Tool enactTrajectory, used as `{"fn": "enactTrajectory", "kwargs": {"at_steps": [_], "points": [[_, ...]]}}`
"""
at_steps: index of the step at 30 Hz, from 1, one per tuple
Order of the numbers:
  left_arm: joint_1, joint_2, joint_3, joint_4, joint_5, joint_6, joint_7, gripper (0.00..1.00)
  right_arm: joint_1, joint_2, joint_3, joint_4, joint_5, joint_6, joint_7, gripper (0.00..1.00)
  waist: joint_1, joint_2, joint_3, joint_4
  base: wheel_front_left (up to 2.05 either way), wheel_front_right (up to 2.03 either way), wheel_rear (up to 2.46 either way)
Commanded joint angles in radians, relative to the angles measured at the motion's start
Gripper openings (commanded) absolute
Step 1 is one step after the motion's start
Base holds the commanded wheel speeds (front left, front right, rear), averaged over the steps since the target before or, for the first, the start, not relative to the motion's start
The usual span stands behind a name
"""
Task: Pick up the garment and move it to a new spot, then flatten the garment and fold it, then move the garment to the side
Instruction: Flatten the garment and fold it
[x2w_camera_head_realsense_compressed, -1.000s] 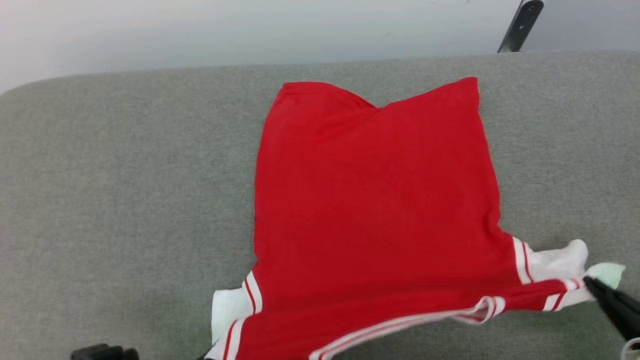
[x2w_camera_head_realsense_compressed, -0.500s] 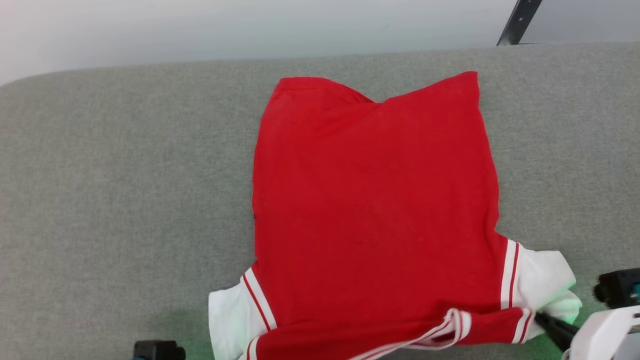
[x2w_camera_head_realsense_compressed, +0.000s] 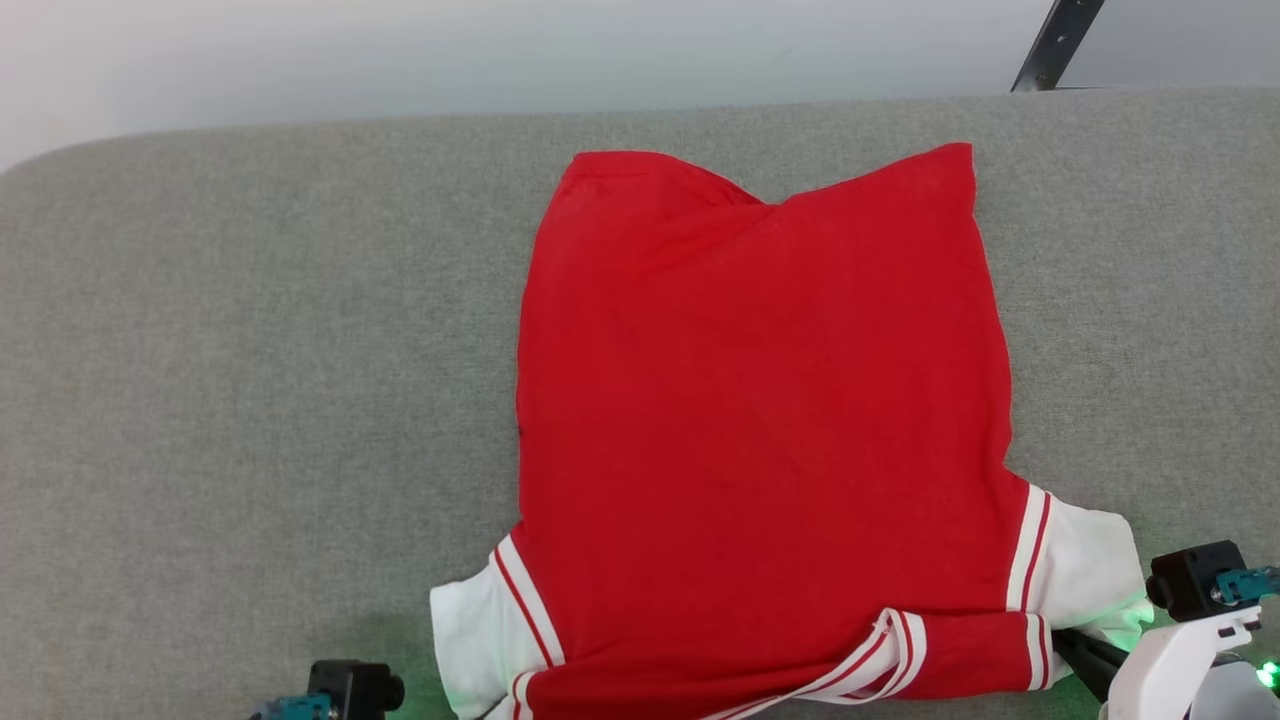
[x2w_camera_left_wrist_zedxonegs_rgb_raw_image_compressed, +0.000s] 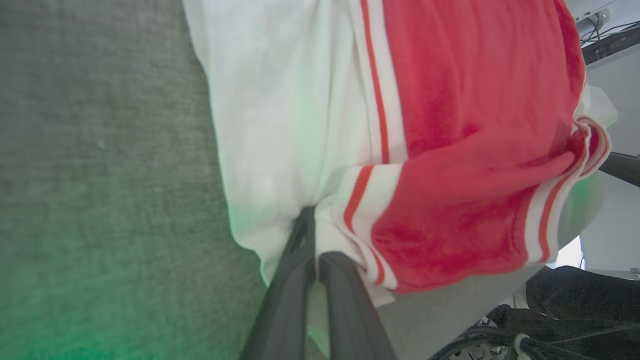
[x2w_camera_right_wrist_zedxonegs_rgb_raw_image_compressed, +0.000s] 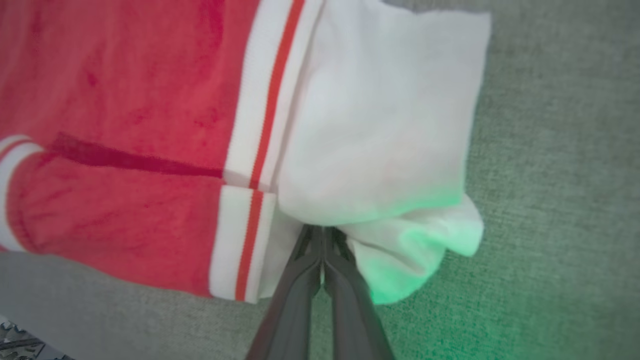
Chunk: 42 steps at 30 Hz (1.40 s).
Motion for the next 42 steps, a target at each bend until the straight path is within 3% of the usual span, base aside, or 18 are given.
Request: {"fn": "enactTrajectory", "kwargs": {"at_steps": [1,3,4,5,6,7,11,16,22,26,30,34,42], "points": [[0.0,-0.032,-0.021,0.069,-0.001,0.018,0.024,0.0,-0.006,0.025,0.044,0.048,0.003,-0.002,0.001,0.0,0.0,0.0,0.002,0.0,0.0,0.0,0.0],[-0.006,-0.037,-0.021,0.084,0.0,0.013,0.02,0.0,-0.015,0.016,0.053,0.054,0.004,-0.002,-0.012,0.0,0.0,0.0,0.001,-0.002,0.0,0.0,0.0],[-0.006,-0.039,-0.02,0.088,-0.001,0.01,0.018,0.0,-0.02,0.011,0.059,0.054,0.001,-0.002,-0.018,0.06,0.0,0.0,0.0,-0.003,0.0,0.0,0.0],[-0.006,-0.04,-0.019,0.091,-0.002,0.007,0.017,0.0,-0.024,0.006,0.062,0.049,-0.003,-0.002,-0.028,0.26,0.0,0.0,-0.002,-0.004,0.0,0.0,0.0],[-0.005,-0.043,-0.018,0.092,-0.004,0.002,0.015,0.0,-0.029,0.002,0.065,0.044,-0.003,-0.002,-0.036,0.58,0.0,0.0,-0.003,-0.006,0.0,0.0,0.0],[-0.004,-0.046,-0.017,0.09,-0.007,0.001,0.013,0.0,-0.033,-0.003,0.069,0.033,-0.001,-0.002,-0.046,1.0,0.0,0.0,-0.005,-0.007,0.0,0.0,0.0],[0.0,-0.05,-0.019,0.082,-0.004,0.005,0.007,0.0,-0.047,-0.033,0.038,-0.049,0.039,-0.002,-0.063,1.0,0.0,0.0,-0.011,-0.011,0.0,0.0,0.0],[-0.003,-0.051,-0.025,0.055,0.008,0.012,0.006,0.0,-0.095,-0.099,-0.049,-0.214,0.189,-0.002,0.009,1.0,0.0,0.0,-0.006,-0.006,0.0,0.0,0.0],[-0.058,-0.06,-0.028,0.012,0.037,0.014,0.018,0.0,-0.281,-0.141,-0.143,-0.244,0.163,-0.002,0.122,1.0,0.0,0.0,0.05,0.029,0.0,0.0,0.0],[-0.103,-0.07,-0.031,-0.016,0.059,0.012,0.025,0.0,-0.5,-0.098,-0.1,-0.127,0.084,-0.002,0.191,1.0,0.0,0.0,0.111,0.062,0.0,0.0,0.0],[-0.138,-0.079,-0.02,-0.043,0.074,0.018,0.011,0.0,-0.751,-0.036,-0.037,0.066,-0.012,-0.002,0.239,1.0,0.0,0.0,0.188,0.092,0.0,0.0,0.0],[-0.175,-0.099,-0.023,-0.063,0.093,0.012,0.013,0.0,-0.952,-0.015,0.036,0.28,-0.118,-0.002,0.304,1.0,0.0,0.0,0.263,0.134,0.0,0.0,0.0],[-0.209,-0.125,-0.024,-0.052,0.103,0.002,0.011,0.0,-1.165,-0.002,0.053,0.571,-0.233,-0.002,0.315,1.0,0.0,0.0,0.341,0.191,0.0,0.0,0.0]]}}
